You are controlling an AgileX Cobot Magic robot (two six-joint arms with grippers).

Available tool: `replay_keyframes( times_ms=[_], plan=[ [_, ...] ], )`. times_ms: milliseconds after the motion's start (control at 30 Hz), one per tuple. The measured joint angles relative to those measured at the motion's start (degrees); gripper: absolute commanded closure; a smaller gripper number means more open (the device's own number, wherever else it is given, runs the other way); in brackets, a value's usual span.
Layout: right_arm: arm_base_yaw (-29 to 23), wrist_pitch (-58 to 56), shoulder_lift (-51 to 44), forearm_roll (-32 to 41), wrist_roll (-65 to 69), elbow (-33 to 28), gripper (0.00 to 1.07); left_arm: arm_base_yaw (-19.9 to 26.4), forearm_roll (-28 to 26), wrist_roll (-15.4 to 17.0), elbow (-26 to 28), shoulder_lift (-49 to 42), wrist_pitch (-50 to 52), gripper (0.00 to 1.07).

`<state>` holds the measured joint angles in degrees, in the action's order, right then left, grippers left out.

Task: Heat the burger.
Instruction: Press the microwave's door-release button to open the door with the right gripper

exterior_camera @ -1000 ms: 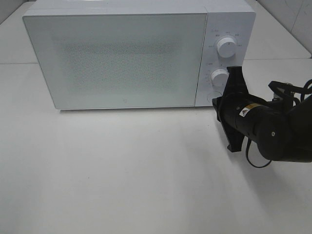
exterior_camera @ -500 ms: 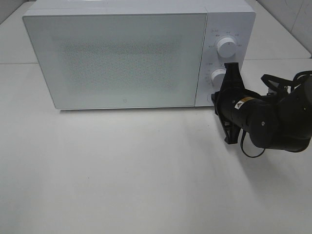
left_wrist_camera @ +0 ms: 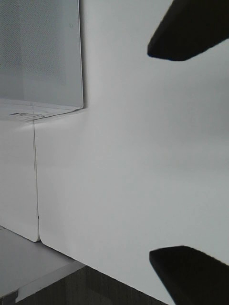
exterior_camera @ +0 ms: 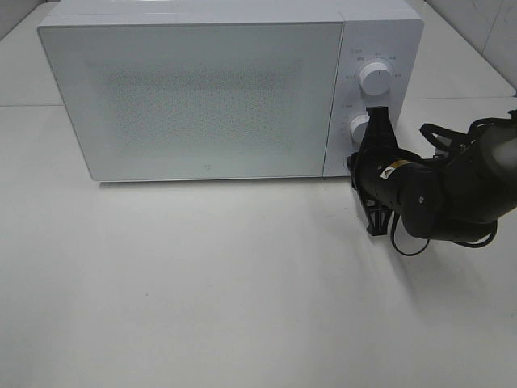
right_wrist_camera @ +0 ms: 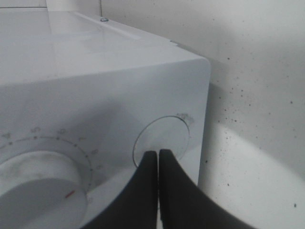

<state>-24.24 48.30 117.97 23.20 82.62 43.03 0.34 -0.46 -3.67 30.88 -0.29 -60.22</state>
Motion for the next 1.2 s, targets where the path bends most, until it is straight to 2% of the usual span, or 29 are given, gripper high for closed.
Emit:
replay_keyframes(
  times_ms=[833, 1200],
  plan=[
    [0.5, 5.3, 3.0, 2.2, -0.1, 1.8, 1.07, 0.0, 0.0, 0.0, 0.0, 0.0, 0.0, 0.09],
    [-0.4, 4.9, 6.2, 5.4, 0.1, 5.7, 1.07, 0.0, 0.0, 0.0, 0.0, 0.0, 0.0, 0.09]
  ],
)
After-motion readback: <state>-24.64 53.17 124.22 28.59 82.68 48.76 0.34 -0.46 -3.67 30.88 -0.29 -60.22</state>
